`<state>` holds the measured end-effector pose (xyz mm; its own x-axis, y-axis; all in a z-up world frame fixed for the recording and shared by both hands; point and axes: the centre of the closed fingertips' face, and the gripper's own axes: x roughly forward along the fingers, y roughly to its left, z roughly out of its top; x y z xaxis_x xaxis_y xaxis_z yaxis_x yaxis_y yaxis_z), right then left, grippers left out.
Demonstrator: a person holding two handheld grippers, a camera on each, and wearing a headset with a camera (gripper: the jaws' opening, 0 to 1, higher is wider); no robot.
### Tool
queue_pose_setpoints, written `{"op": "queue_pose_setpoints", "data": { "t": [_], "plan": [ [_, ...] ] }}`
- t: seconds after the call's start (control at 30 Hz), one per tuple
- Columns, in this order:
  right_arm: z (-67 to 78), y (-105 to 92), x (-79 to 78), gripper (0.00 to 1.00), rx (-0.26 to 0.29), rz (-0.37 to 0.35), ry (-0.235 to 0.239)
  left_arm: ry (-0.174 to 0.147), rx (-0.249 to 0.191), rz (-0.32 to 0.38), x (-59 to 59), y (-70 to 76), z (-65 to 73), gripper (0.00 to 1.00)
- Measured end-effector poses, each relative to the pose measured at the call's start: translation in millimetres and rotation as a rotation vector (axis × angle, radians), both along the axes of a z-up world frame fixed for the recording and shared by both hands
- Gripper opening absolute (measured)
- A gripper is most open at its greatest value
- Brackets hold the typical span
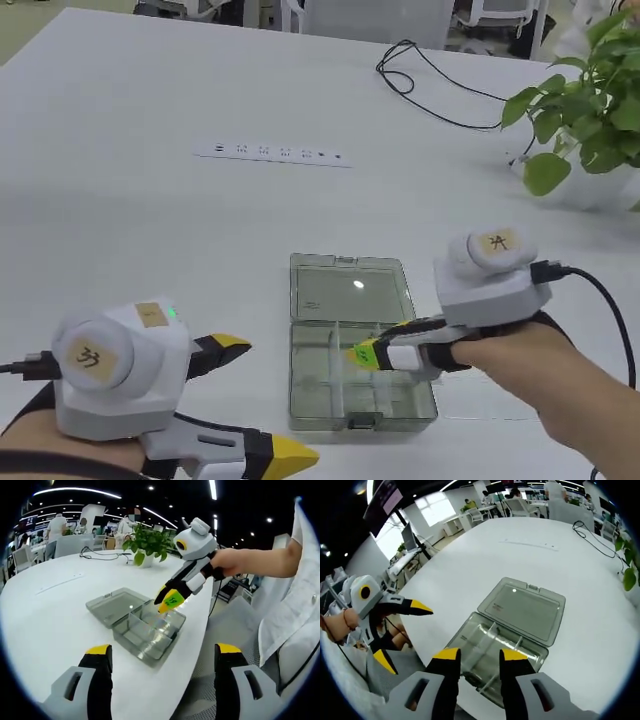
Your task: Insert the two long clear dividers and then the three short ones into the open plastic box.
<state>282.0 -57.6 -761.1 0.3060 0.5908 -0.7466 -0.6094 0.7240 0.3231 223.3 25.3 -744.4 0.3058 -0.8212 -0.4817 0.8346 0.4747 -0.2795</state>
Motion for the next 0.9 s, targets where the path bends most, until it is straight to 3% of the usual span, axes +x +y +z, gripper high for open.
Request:
{"op": "queue_pose_setpoints", "data": {
  "t": [0.23,0.5,0.67,0.9],
  "plan": [
    [10.7,-14.8,-2.4,0.36,-0.007,0.104,-0.076,0.003,0.006,0.013,-1.0,2.2,-0.3,0.86],
    [14.5,-40.0,-9.4,0.42,-0.037,0.222,-0.125,-0.003,0.008,0.023,-1.3,3.9,1.7,0.86],
    [8.8,-59.6,-16.2,0.47,-0.08,0.306,-0.135,-0.005,0.01,0.026,-1.8,5.5,3.3,0.86],
    [-8.0,-88.8,-25.0,0.47,-0.152,0.428,-0.136,-0.007,0.013,0.027,-2.8,6.5,3.8,0.86]
  ]
}}
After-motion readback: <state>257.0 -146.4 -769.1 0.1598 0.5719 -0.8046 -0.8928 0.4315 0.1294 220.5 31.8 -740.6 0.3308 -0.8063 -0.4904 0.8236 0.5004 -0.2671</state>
